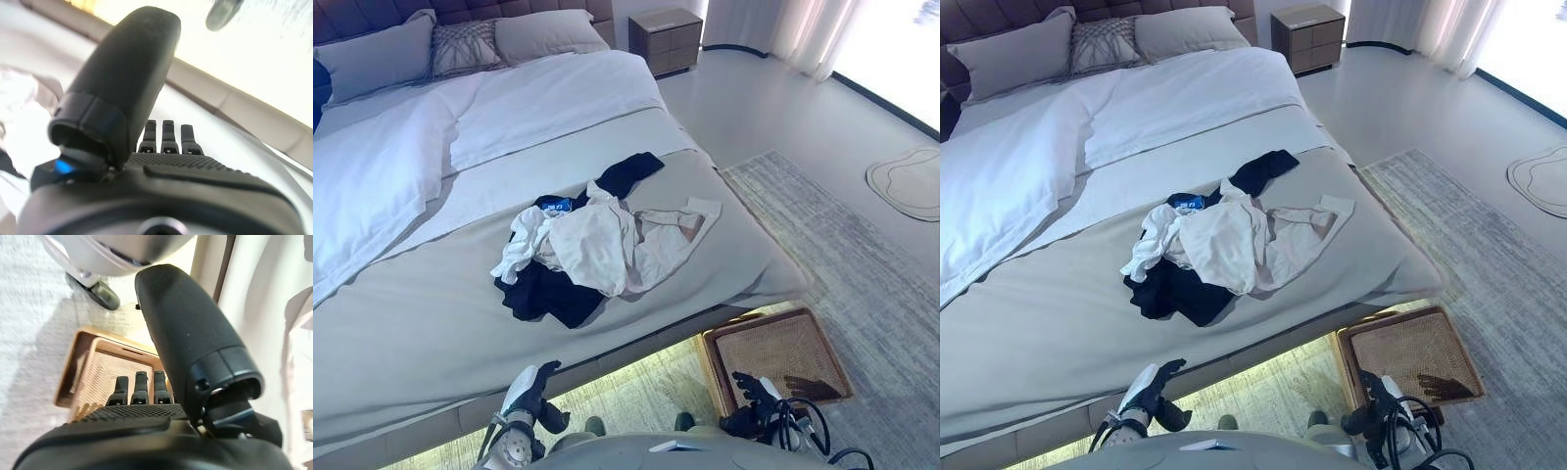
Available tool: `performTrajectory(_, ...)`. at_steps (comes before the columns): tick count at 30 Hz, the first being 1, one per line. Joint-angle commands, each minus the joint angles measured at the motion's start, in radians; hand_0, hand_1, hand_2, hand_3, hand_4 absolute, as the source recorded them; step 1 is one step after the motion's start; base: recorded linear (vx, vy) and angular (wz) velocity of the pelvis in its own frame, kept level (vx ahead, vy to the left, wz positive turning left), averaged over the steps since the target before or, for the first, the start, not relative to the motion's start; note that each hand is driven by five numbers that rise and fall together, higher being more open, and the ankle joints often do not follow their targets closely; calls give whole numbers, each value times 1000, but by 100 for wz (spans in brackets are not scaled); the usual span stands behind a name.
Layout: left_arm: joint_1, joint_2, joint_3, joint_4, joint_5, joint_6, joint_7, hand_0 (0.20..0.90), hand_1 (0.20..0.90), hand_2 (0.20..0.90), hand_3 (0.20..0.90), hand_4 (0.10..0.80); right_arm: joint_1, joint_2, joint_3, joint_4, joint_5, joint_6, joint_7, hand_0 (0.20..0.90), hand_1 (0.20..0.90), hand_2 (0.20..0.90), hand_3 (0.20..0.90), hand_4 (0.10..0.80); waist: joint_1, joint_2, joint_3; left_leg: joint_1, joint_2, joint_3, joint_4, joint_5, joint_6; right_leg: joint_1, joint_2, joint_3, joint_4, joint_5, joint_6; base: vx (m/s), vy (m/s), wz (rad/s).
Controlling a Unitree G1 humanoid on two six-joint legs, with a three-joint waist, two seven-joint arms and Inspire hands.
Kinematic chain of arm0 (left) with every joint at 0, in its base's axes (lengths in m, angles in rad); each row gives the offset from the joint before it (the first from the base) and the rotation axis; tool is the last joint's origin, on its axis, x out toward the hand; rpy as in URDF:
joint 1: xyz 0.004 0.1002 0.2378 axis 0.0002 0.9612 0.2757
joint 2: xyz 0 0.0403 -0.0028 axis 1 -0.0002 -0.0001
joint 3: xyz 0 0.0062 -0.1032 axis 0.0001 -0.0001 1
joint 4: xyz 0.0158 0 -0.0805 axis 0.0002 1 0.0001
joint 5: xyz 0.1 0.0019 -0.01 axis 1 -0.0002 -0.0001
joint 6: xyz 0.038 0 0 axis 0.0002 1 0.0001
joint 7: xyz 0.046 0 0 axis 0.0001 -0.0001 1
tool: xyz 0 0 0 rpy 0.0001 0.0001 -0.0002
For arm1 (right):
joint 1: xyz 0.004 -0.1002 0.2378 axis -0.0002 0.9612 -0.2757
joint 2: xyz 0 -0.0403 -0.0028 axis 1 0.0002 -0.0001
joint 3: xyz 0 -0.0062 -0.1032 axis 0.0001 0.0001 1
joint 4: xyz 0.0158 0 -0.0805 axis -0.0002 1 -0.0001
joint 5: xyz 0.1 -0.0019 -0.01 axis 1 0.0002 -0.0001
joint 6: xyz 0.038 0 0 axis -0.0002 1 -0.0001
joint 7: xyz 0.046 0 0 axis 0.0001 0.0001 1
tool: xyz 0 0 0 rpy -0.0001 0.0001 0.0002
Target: Pick up the clothes from the bed and place them into the basket
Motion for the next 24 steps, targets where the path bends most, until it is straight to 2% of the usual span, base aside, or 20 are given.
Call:
performTrajectory(1, -70, 104, 67, -63, 28, -41, 138, 900, 900, 900, 900, 800, -100, -66, 43, -139, -38, -72, -103, 900, 900, 900, 900, 800, 27, -43, 7, -27, -50, -15, 92, -123, 19, -23, 14, 3, 117, -94, 6, -3, -27, 19)
performTrajectory(3, -75, 140, 83, -140, 26, -21, 172, 900, 900, 900, 900, 800, -122, -112, 49, -241, -59, -51, -158, 900, 900, 900, 900, 800, 40, -41, 9, -36, -51, -25, 100, -122, 17, -26, 10, -4, 121, -97, 3, -9, -21, 10)
performTrajectory(9, -89, 180, 122, -245, 3, 4, 208, 900, 900, 900, 900, 800, -192, -198, 66, -421, -116, -7, -222, 900, 900, 900, 900, 800, 69, -41, 20, -59, -56, -46, 131, -126, 14, -35, 3, -22, 153, -113, -11, 6, -2, 13)
performTrajectory(14, -131, 211, 140, -371, -66, 5, 172, 900, 900, 900, 900, 800, -315, -279, 78, -601, -80, 83, -228, 900, 900, 900, 900, 800, 108, -46, 67, -148, -59, -90, 233, -136, 8, -119, -9, -51, 301, -164, -37, -29, -10, 25)
performTrajectory(19, -179, 231, 111, -455, -139, -22, 133, 900, 900, 900, 900, 800, -530, -332, 111, -595, -34, 171, -217, 900, 900, 900, 900, 800, 153, -46, 147, -266, -63, -118, 353, -150, -2, -214, -36, -82, 415, -191, -66, -132, 3, 30)
performTrajectory(21, -167, 240, 91, -507, -162, -37, 110, 900, 900, 900, 900, 800, -621, -348, 128, -589, -18, 214, -220, 900, 900, 900, 900, 800, 178, -37, 185, -329, -66, -113, 436, -173, -1, -269, -59, -102, 505, -214, -86, -69, 70, 17)
performTrajectory(24, -133, 250, 66, -534, -144, -54, 94, 900, 900, 900, 900, 800, -701, -372, 135, -566, 10, 227, -194, 900, 900, 900, 900, 800, 210, -16, 223, -402, -78, -116, 520, -191, 7, -341, -80, -119, 632, -247, -105, -4, 84, 33)
